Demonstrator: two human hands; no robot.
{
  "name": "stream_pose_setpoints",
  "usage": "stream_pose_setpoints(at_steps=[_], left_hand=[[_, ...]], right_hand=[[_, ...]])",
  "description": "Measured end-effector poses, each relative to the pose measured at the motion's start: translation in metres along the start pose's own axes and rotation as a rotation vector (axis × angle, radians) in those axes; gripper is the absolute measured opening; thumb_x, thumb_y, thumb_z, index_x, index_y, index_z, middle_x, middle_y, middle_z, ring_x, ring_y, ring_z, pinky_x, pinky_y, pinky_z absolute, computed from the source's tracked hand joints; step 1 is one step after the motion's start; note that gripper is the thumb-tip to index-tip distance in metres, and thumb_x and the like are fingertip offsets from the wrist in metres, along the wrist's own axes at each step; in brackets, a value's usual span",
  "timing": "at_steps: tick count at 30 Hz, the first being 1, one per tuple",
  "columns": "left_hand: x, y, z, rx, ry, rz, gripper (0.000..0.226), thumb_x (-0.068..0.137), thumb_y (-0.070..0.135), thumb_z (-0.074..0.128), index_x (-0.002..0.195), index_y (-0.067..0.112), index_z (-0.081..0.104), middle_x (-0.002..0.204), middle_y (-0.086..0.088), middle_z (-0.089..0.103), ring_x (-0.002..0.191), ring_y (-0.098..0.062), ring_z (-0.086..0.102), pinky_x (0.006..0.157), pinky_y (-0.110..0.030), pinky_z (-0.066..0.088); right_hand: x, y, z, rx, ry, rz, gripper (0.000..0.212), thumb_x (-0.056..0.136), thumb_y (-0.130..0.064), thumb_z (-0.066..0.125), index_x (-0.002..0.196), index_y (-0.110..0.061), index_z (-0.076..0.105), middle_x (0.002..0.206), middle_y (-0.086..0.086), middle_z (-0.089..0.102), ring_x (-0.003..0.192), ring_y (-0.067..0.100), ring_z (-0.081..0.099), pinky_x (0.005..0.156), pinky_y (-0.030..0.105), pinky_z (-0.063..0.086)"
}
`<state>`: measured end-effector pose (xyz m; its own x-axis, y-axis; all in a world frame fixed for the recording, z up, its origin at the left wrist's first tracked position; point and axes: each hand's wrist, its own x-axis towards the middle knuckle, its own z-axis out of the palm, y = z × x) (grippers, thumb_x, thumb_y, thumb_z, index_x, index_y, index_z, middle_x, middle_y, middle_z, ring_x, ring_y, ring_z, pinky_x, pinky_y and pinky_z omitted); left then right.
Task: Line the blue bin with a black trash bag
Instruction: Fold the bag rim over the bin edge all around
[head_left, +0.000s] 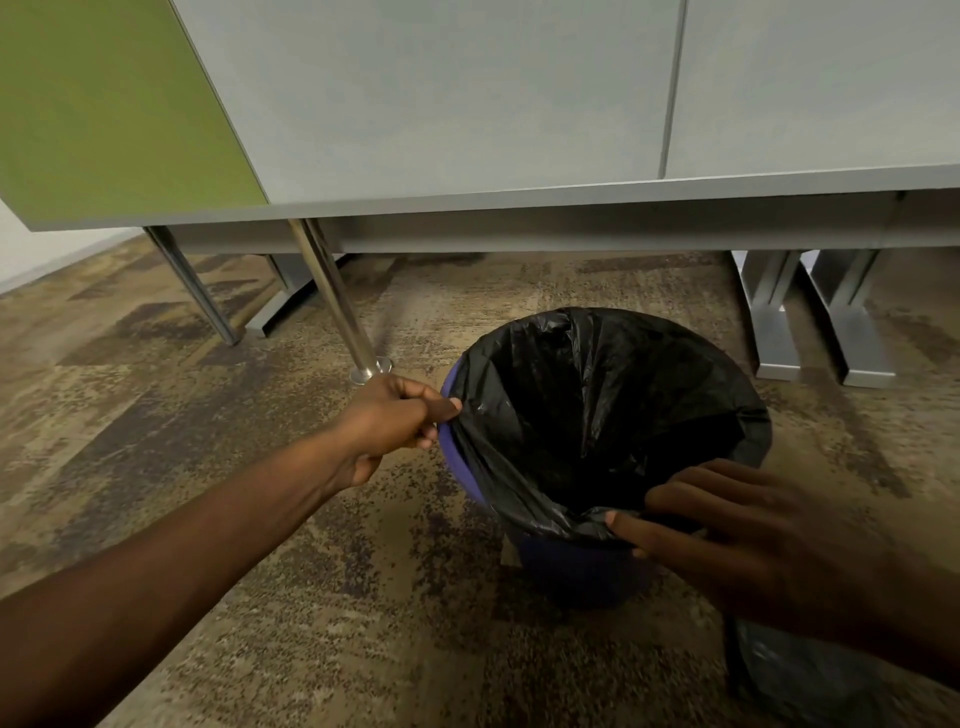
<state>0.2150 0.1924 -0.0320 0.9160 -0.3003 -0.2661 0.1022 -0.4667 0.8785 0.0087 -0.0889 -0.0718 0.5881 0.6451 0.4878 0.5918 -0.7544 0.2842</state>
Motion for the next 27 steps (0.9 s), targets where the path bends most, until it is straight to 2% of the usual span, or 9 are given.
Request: stream_pose_setpoints(at_steps=[6, 10, 14, 16, 19, 22, 25, 27], left_hand=[[0.004, -0.020, -0.012, -0.303, -0.076, -0.128, 0.009, 0.095, 0.006, 0.069, 0.088, 0.006, 0.074, 0.074, -0.005, 0.070, 0.064, -0.011, 0.067, 0.062, -0.022, 0.062], [0.009, -0.044, -0.020, -0.477, -0.153, -0.168, 0.009, 0.096, 0.002, 0.064, 0.096, 0.001, 0.073, 0.086, -0.011, 0.073, 0.067, -0.013, 0.075, 0.065, -0.026, 0.064], [0.012, -0.069, -0.008, -0.609, -0.228, -0.134, 0.015, 0.086, 0.012, 0.066, 0.095, 0.002, 0.074, 0.092, -0.015, 0.075, 0.072, -0.015, 0.077, 0.066, -0.028, 0.065], [0.014, -0.078, 0.000, -0.670, -0.244, -0.110, 0.022, 0.089, 0.012, 0.062, 0.105, -0.001, 0.070, 0.097, -0.016, 0.076, 0.076, -0.018, 0.077, 0.070, -0.029, 0.066], [0.015, -0.083, 0.006, -0.673, -0.253, -0.097, 0.029, 0.101, 0.009, 0.052, 0.124, -0.004, 0.062, 0.110, -0.020, 0.070, 0.091, -0.027, 0.070, 0.080, -0.033, 0.064], [0.013, -0.084, 0.010, -0.608, -0.281, -0.097, 0.024, 0.104, 0.009, 0.049, 0.120, 0.001, 0.064, 0.113, -0.019, 0.067, 0.099, -0.029, 0.064, 0.091, -0.037, 0.057], [0.011, -0.084, 0.014, -0.574, -0.292, -0.115, 0.025, 0.106, 0.002, 0.045, 0.120, 0.002, 0.065, 0.118, -0.019, 0.067, 0.103, -0.030, 0.064, 0.097, -0.041, 0.049], [0.011, -0.084, 0.018, -0.570, -0.292, -0.121, 0.028, 0.106, 0.000, 0.044, 0.127, -0.003, 0.062, 0.123, -0.024, 0.064, 0.104, -0.032, 0.062, 0.101, -0.045, 0.046]], right_hand=[[-0.006, 0.000, 0.008, 0.004, 0.043, 0.010, 0.032, 0.092, -0.012, 0.072, 0.124, -0.010, 0.075, 0.098, 0.009, 0.076, 0.081, 0.025, 0.073, 0.068, 0.038, 0.060], [-0.010, 0.000, 0.012, -0.014, 0.068, -0.020, 0.031, 0.100, -0.012, 0.061, 0.129, -0.010, 0.072, 0.100, 0.009, 0.076, 0.084, 0.025, 0.072, 0.071, 0.038, 0.059], [-0.009, 0.000, 0.011, -0.032, 0.100, -0.028, 0.031, 0.104, -0.012, 0.053, 0.128, -0.008, 0.072, 0.099, 0.010, 0.076, 0.083, 0.026, 0.073, 0.071, 0.039, 0.059], [-0.009, 0.000, 0.010, -0.029, 0.117, -0.024, 0.034, 0.107, -0.012, 0.046, 0.127, -0.008, 0.073, 0.097, 0.011, 0.076, 0.081, 0.026, 0.073, 0.069, 0.040, 0.060], [-0.007, -0.001, 0.010, -0.040, 0.132, -0.017, 0.031, 0.105, -0.011, 0.051, 0.127, -0.008, 0.073, 0.095, 0.010, 0.076, 0.079, 0.026, 0.072, 0.069, 0.041, 0.060], [-0.005, -0.001, 0.011, -0.084, 0.132, 0.004, 0.031, 0.095, -0.012, 0.069, 0.126, -0.011, 0.074, 0.092, 0.007, 0.076, 0.079, 0.024, 0.072, 0.072, 0.041, 0.059], [-0.002, -0.002, 0.011, -0.110, 0.141, 0.014, 0.027, 0.097, -0.027, 0.071, 0.120, -0.015, 0.078, 0.089, 0.004, 0.075, 0.082, 0.024, 0.072, 0.079, 0.039, 0.056], [0.002, -0.004, 0.011, -0.101, 0.140, 0.025, 0.032, 0.096, -0.039, 0.070, 0.117, -0.016, 0.080, 0.093, 0.005, 0.076, 0.089, 0.025, 0.072, 0.084, 0.039, 0.052]])
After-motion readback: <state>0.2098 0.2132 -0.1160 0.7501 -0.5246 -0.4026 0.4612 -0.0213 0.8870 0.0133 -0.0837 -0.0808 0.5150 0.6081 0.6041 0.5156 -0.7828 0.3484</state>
